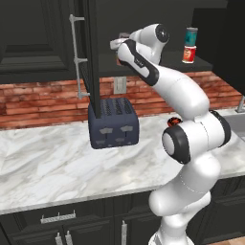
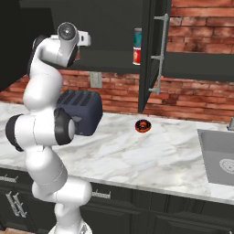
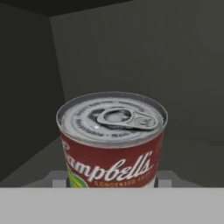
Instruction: Stack two cans on top of the other two cans in the cabinet.
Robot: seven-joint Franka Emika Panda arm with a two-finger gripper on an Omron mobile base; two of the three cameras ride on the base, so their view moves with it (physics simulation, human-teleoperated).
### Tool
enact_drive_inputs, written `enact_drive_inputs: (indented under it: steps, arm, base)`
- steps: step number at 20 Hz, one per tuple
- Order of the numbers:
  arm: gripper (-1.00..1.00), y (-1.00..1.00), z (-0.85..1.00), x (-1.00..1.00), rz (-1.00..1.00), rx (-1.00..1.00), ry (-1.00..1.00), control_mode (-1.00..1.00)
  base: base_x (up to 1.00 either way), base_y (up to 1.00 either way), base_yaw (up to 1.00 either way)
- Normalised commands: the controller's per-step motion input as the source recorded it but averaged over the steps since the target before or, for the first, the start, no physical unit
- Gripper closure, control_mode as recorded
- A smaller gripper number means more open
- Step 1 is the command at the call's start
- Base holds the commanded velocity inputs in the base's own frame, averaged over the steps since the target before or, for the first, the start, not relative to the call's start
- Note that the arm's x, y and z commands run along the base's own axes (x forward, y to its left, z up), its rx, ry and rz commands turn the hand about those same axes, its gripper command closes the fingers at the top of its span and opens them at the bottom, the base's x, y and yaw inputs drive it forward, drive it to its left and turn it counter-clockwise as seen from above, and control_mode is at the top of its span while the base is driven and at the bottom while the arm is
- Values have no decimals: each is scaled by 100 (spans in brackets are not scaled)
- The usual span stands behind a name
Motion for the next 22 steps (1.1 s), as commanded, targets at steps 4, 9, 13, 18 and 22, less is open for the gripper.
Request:
enact_drive_inputs:
  steps: [4, 9, 13, 18, 22]
  arm:
    - [100, 0, 11, 8, 0, 0, 0, -100]
    - [100, 2, 4, 15, 0, -2, 0, -100]
    - [100, 4, -3, 24, 0, -3, 0, -100]
    - [100, 7, -8, 22, 0, -1, 2, -100]
    - [100, 0, -19, 11, 0, 0, 5, -100]
  base:
    - [0, 0, 0]
    - [0, 0, 0]
    - [0, 0, 0]
    - [0, 0, 0]
    - [0, 0, 0]
